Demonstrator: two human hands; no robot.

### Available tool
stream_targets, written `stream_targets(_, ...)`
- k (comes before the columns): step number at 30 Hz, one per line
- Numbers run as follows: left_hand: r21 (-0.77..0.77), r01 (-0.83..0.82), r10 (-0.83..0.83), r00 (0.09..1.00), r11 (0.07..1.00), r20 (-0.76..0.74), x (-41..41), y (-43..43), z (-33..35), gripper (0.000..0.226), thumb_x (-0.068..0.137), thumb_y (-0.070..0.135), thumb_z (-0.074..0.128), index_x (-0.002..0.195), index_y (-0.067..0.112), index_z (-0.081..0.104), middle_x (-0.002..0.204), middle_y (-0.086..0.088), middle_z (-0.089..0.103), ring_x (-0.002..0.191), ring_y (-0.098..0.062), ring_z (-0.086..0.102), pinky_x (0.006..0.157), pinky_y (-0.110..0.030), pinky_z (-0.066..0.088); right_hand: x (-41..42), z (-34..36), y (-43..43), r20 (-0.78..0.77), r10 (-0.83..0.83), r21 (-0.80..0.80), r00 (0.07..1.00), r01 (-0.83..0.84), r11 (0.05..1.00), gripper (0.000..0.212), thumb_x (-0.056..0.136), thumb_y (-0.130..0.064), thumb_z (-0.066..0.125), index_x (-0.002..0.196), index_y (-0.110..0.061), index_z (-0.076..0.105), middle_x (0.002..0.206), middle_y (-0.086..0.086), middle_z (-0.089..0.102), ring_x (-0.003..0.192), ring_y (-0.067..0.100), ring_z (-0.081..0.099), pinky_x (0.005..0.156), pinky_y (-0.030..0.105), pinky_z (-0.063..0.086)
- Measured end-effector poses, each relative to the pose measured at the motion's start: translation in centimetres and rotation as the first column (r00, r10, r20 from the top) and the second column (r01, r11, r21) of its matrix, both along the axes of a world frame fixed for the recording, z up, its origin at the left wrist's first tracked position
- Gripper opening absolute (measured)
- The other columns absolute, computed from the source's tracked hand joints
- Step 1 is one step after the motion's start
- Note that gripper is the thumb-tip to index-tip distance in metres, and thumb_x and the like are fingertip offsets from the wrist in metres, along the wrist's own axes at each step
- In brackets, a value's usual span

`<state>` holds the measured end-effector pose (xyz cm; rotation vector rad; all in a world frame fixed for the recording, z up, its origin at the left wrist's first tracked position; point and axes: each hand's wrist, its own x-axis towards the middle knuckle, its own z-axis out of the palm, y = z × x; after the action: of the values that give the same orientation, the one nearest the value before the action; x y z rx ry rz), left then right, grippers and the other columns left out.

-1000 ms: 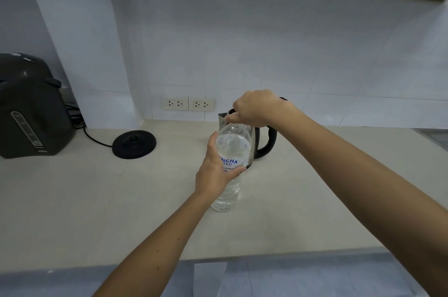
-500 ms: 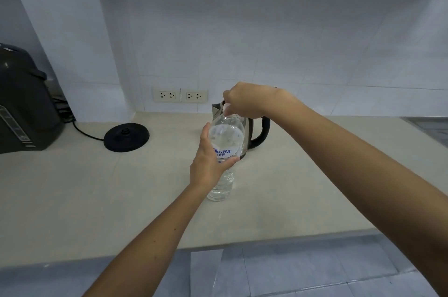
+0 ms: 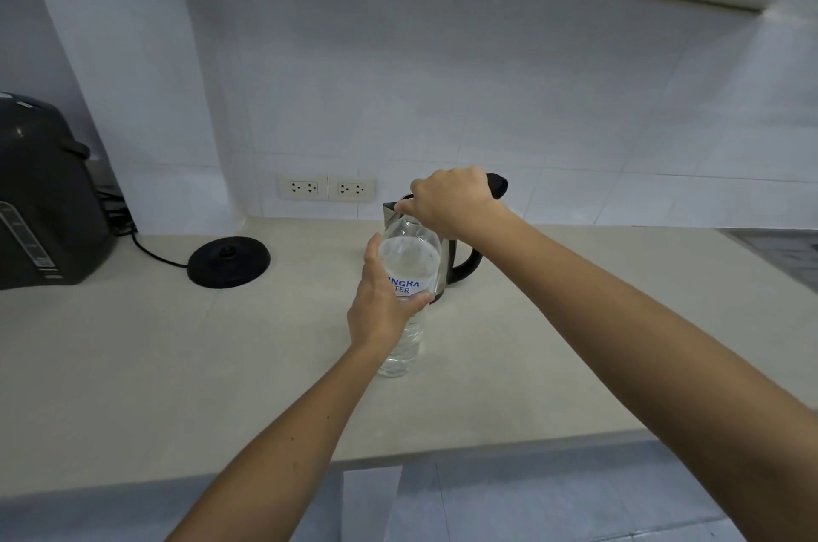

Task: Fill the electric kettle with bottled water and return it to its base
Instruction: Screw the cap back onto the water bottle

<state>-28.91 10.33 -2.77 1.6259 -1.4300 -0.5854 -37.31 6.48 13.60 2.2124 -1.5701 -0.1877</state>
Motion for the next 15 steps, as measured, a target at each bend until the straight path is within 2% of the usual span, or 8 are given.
stream_targets(2,-0.01,0.012,-0.012,1.0,1.0,0.009,0.2,0.1,0.0,0.111,0.066,0.048,0.08,0.145,0.039,0.002,0.149,0.01,0.036,0.124,-0.022,0.05,0.077,-0.032,0.043,-0.4,-0.2,-0.1,0.11,-0.036,0.042,0.993,0.031,0.999,0.049,0.099,-0.051,0.027,0.113,-0.012,0.055,0.068,0.001,0.04,0.076,0.025,0.049,0.051,0.027,0.025)
stream_targets(5,-0.029,0.037,-0.037,0.999,0.999,0.019,0.7,0.3,-0.1,0.113,0.065,0.051,0.08,0.145,0.04,0.0,0.15,0.011,0.034,0.126,-0.02,0.048,0.077,-0.031,0.042,-1.3,-1.6,-0.1,0.354,-0.07,0.091,0.932,0.041,0.995,0.055,0.097,-0.056,0.028,0.114,-0.009,0.051,0.082,0.006,0.054,0.079,0.028,0.051,0.058,0.032,0.036)
stream_targets(7,-0.036,0.056,-0.055,0.998,0.998,0.018,1.1,0.2,-0.4,0.118,0.064,0.049,0.081,0.146,0.04,-0.003,0.151,0.009,0.031,0.13,-0.018,0.044,0.083,-0.034,0.044,-1.6,-2.8,0.0,0.553,-0.064,0.102,0.831,0.009,0.995,0.057,0.096,-0.059,0.029,0.111,-0.009,0.05,0.099,0.008,0.061,0.085,0.028,0.055,0.065,0.036,0.043)
stream_targets(9,-0.033,0.098,-0.099,0.995,0.995,-0.016,1.6,0.1,-1.0,0.124,0.064,0.045,0.083,0.148,0.038,-0.008,0.155,0.007,0.026,0.137,-0.016,0.037,0.093,-0.038,0.044,-1.7,-4.0,0.1,0.698,-0.072,0.125,0.712,-0.023,0.992,0.056,0.093,-0.061,0.035,0.113,-0.011,0.051,0.106,0.006,0.062,0.092,0.028,0.057,0.071,0.038,0.046)
stream_targets(12,0.047,0.161,-0.16,0.987,0.986,-0.012,2.5,-0.2,-2.5,0.126,0.068,0.037,0.083,0.148,0.035,-0.014,0.158,0.004,0.018,0.141,-0.017,0.031,0.101,-0.039,0.041,-1.7,-5.4,0.4,0.818,-0.114,0.186,0.563,-0.072,0.98,0.054,0.087,-0.058,0.052,0.117,-0.013,0.052,0.108,0.005,0.063,0.099,0.025,0.058,0.081,0.04,0.05)
stream_targets(15,0.157,0.201,-0.201,0.98,0.967,-0.015,3.2,-0.7,-3.7,0.118,0.071,0.035,0.081,0.15,0.029,-0.006,0.155,0.003,0.029,0.136,-0.021,0.039,0.103,-0.041,0.042,-1.5,-6.2,0.6,0.863,-0.147,0.224,0.483,-0.106,0.969,0.056,0.087,-0.052,0.059,0.124,-0.011,0.052,0.113,0.001,0.061,0.102,0.018,0.054,0.084,0.034,0.047)
